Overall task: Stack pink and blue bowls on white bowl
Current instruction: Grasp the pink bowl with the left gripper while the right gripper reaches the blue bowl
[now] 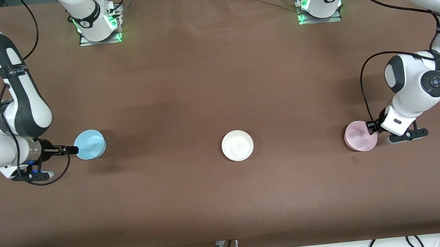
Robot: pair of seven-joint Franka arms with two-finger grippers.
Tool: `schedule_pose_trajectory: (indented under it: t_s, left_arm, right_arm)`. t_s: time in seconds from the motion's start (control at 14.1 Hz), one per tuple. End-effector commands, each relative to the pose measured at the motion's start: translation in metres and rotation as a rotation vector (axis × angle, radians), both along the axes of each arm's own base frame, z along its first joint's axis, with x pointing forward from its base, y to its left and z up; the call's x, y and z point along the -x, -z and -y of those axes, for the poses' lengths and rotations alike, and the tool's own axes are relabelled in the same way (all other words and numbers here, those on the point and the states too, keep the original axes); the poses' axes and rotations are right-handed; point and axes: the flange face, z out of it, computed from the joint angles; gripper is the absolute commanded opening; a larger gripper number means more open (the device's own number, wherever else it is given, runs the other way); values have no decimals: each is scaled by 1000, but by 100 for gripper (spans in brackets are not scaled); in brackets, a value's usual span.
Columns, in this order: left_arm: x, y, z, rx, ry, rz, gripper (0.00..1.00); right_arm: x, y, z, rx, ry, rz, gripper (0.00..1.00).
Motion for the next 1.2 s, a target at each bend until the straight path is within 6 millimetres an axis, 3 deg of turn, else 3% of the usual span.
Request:
schedule_pose_trajectory:
  t_s: [0.0,0.21,0.42,0.71,1.13]
  left_arm:
    - [8,-4,2,-9,27,-9,36]
    - [10,2,1,-8,26,-9,36]
    - [9,1,1,-8,26,-7,27]
    - [9,2,2,-8,28,-9,0]
    - [8,-3,9,-6,42,-4,0]
  right_arm:
    - [21,3,4,-15,19,21,100]
    - [34,17,6,-50,38,47,100]
    - [38,23,17,-91,48,68,100]
    - [46,42,35,-137,43,92,100]
    - [56,57,37,-182,69,76,100]
